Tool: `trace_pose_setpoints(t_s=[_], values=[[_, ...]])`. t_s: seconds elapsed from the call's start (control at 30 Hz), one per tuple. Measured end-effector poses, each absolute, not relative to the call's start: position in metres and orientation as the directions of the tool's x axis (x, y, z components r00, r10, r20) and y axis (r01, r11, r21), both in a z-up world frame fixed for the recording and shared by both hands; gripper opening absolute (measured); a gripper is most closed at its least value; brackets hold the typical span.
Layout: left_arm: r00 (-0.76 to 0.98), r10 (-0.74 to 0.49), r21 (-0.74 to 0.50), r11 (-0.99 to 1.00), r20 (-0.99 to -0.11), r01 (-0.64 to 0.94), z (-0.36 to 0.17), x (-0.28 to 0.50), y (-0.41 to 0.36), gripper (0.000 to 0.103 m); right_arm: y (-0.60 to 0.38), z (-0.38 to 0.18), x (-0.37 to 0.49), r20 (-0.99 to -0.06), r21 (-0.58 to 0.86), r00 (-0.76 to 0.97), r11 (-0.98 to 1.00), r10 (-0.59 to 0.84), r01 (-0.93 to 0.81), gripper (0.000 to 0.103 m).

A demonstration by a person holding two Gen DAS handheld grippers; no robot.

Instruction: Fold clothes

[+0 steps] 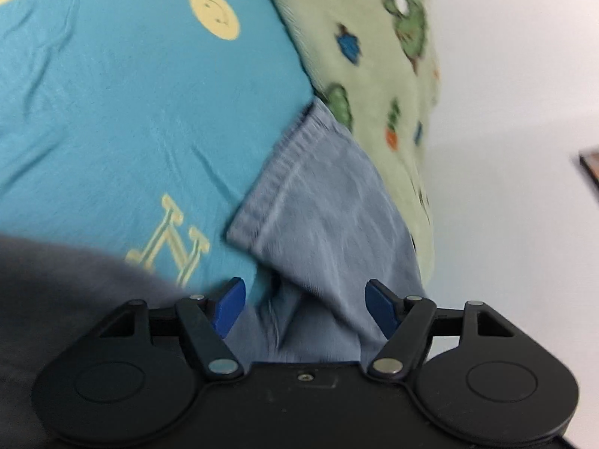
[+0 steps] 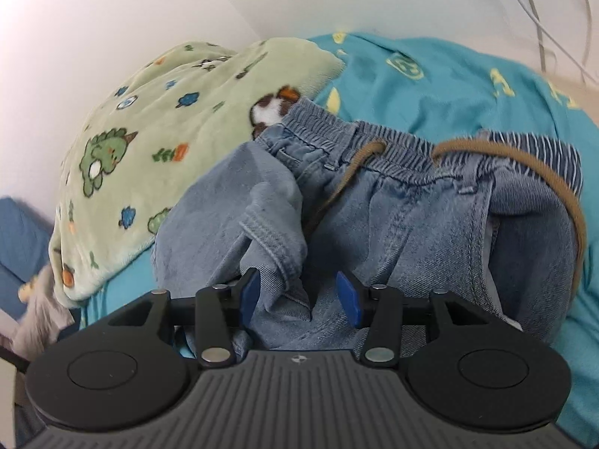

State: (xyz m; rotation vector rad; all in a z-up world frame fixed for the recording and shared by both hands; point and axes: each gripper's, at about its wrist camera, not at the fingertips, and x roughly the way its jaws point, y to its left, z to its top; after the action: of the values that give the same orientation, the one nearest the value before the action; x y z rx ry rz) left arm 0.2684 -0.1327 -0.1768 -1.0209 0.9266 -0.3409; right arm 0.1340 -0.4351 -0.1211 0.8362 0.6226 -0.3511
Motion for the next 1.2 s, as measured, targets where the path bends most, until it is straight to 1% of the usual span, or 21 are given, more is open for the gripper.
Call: trace_pose_setpoints(t_s=[0.1,0.13,0.17,0.2,0.23,0.27,0.3,0.37,0.47,0.6,0.67,0.83,1.0,1.1,1.2], values=[[0.627,-0.608,-0.849,0.498,-0.487,-0.177,-0.179,0.288,-0.133,0.062,-0.435,-0.127,0.135,-0.641,0.597,0.768,0.614,-0.022,0.516,0.052],[0.623,-0.602,-0.84,0.513,-0.5,-0.178,-0.179,0.294,-0.132,0.054,-0.435,-0.129,0.136,-0.642,0.602,0.766,0.609,-0.015,0.517,0.052],[0.61,-0.599,-0.825,0.537,-0.519,-0.175,-0.18,0.303,-0.134,0.047,-0.435,-0.13,0.137,-0.642,0.608,0.766,0.603,-0.008,0.516,0.052],[0.59,-0.601,-0.812,0.557,-0.539,-0.174,-0.181,0.313,-0.135,0.034,-0.435,-0.132,0.139,-0.643,0.609,0.766,0.602,-0.006,0.517,0.052],[0.587,-0.595,-0.805,0.565,-0.549,-0.18,-0.182,0.319,-0.136,0.027,-0.434,-0.134,0.14,-0.645,0.606,0.764,0.603,-0.007,0.518,0.052],[0.583,-0.59,-0.799,0.572,-0.558,-0.186,-0.183,0.324,-0.136,0.023,-0.433,-0.135,0.141,-0.647,0.604,0.763,0.607,-0.007,0.517,0.052],[0.59,-0.586,-0.799,0.572,-0.556,-0.185,-0.18,0.327,-0.135,0.016,-0.432,-0.137,0.14,-0.648,0.601,0.762,0.611,-0.005,0.515,0.052],[0.622,-0.561,-0.786,0.6,-0.547,-0.15,-0.163,0.328,-0.131,0.014,-0.429,-0.139,0.139,-0.647,0.583,0.762,0.628,-0.024,0.515,0.051],[0.678,-0.528,-0.764,0.641,-0.511,-0.076,-0.123,0.325,-0.115,0.012,-0.425,-0.14,0.139,-0.648,0.555,0.76,0.654,-0.048,0.515,0.05],[0.764,-0.465,-0.733,0.68,-0.447,-0.015,-0.063,0.317,-0.061,0.011,-0.418,-0.129,0.134,-0.589,0.54,0.805,0.704,-0.075,0.461,0.05],[0.804,-0.419,-0.719,0.695,-0.422,-0.016,-0.035,0.314,-0.023,0.011,-0.414,-0.125,0.131,-0.567,0.535,0.82,0.721,-0.079,0.439,0.05],[0.893,-0.253,-0.687,0.722,-0.371,-0.081,0.005,0.296,0.081,0.011,-0.399,-0.12,0.132,-0.538,0.519,0.842,0.773,-0.037,0.366,0.051],[0.931,-0.06,-0.636,0.746,-0.36,-0.197,0.025,0.27,0.178,0.011,-0.38,-0.127,0.14,-0.563,0.484,0.826,0.815,0.012,0.319,0.051],[0.921,0.032,-0.603,0.747,-0.387,-0.28,0.024,0.263,0.227,0.01,-0.37,-0.135,0.147,-0.598,0.451,0.801,0.837,0.024,0.311,0.051],[0.895,0.08,-0.575,0.74,-0.438,-0.348,0.013,0.26,0.267,0.01,-0.361,-0.139,0.152,-0.615,0.418,0.788,0.856,0.02,0.305,0.051]])
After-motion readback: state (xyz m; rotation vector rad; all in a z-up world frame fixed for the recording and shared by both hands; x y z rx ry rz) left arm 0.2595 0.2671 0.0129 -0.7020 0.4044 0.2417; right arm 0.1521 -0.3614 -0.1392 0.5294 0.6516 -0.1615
